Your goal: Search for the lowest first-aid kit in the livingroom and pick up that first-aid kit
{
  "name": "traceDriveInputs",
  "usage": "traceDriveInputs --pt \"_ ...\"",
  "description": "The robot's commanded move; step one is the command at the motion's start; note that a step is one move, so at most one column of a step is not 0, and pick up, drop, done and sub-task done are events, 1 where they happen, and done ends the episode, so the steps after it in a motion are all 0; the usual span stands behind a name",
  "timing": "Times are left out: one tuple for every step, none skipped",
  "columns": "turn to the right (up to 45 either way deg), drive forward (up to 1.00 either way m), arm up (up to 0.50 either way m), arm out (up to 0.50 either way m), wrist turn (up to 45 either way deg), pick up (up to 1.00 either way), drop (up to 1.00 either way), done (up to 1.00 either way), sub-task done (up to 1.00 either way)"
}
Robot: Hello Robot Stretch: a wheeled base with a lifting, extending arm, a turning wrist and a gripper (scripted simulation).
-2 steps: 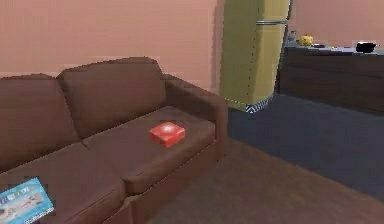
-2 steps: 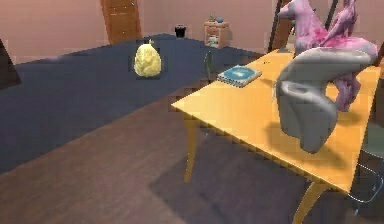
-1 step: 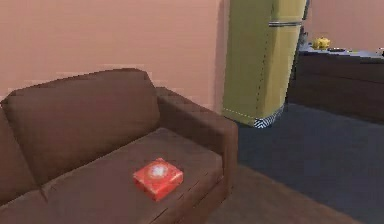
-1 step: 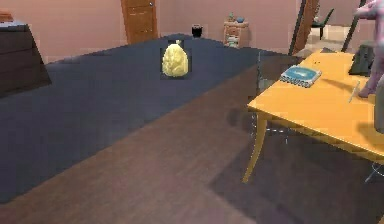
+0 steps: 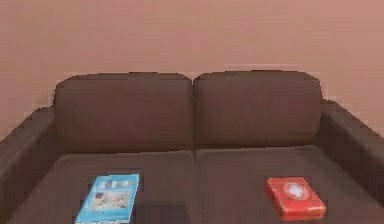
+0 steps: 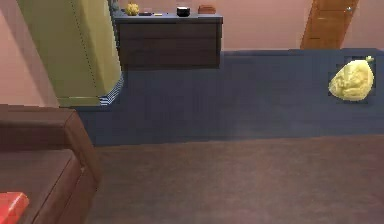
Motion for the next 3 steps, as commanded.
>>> traceDriveInputs --pt "-45.0 0.0 0.0 0.0 0.0 0.0 0.0 0.0 0.0" --pt "-12.0 0.0 0.0 0.0 0.0 0.0 0.0 0.0 0.0" --pt "45.0 0.0 0.0 0.0 0.0 0.0 0.0 0.0 0.0"
